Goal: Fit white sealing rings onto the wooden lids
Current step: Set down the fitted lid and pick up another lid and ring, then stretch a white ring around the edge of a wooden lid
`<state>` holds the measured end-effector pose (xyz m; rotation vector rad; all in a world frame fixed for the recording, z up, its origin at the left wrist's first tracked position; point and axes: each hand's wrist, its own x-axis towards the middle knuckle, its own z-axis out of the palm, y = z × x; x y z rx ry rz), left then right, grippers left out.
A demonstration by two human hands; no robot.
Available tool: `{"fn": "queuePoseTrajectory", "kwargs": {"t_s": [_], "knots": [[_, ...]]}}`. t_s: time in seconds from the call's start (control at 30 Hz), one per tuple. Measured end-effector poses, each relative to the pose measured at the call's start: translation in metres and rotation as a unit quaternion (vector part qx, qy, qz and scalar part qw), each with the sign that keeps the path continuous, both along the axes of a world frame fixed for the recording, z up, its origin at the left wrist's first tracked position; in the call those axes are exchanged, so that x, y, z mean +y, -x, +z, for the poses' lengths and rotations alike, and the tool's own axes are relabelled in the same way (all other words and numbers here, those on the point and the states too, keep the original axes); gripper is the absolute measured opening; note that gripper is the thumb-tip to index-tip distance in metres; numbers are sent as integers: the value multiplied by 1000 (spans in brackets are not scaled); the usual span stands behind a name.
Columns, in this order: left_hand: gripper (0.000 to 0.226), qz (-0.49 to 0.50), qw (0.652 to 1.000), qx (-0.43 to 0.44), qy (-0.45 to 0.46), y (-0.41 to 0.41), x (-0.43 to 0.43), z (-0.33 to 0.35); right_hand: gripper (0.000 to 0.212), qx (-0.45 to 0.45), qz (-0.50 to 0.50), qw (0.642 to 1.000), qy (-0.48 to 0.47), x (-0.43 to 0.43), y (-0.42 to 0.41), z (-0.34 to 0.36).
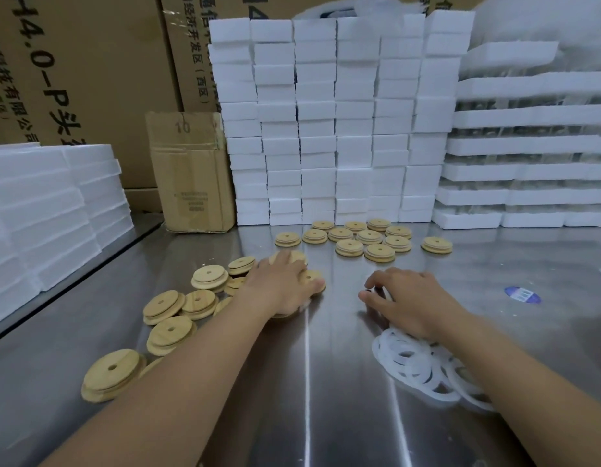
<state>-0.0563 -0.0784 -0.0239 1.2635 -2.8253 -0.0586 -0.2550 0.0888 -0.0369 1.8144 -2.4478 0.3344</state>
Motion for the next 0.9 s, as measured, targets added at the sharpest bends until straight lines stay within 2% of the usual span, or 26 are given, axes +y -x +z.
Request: {"fn": "queuePoseTrajectory", "kwargs": {"t_s": [0.07,0.27,0.37,0.43,0.53,0.67,0.77,0.9], "knots": [[73,-15,1000,0,17,-8,4,2,49,-3,-2,1000,-5,1,-3,3],[77,-58,993,53,84,-18,29,10,34,-17,0,1000,-22,5,-5,10],[71,-93,981,135,101,-15,50,5,24,-33,15,999,-32,8,-2,16],[60,-103,968,223,51,-14,66,-2,19,-38,26,998,-33,9,-2,20],[46,-70,915,376,-128,-9,83,-13,15,-59,46,996,-44,14,-6,28],[36,-39,821,507,-258,-6,85,-15,10,-193,92,972,-92,27,-9,45],[28,-14,742,574,-346,-7,87,-11,11,-194,111,962,-157,34,-10,56],[26,1,685,610,-399,-6,87,-10,10,-204,103,960,-161,35,-8,55]]}}
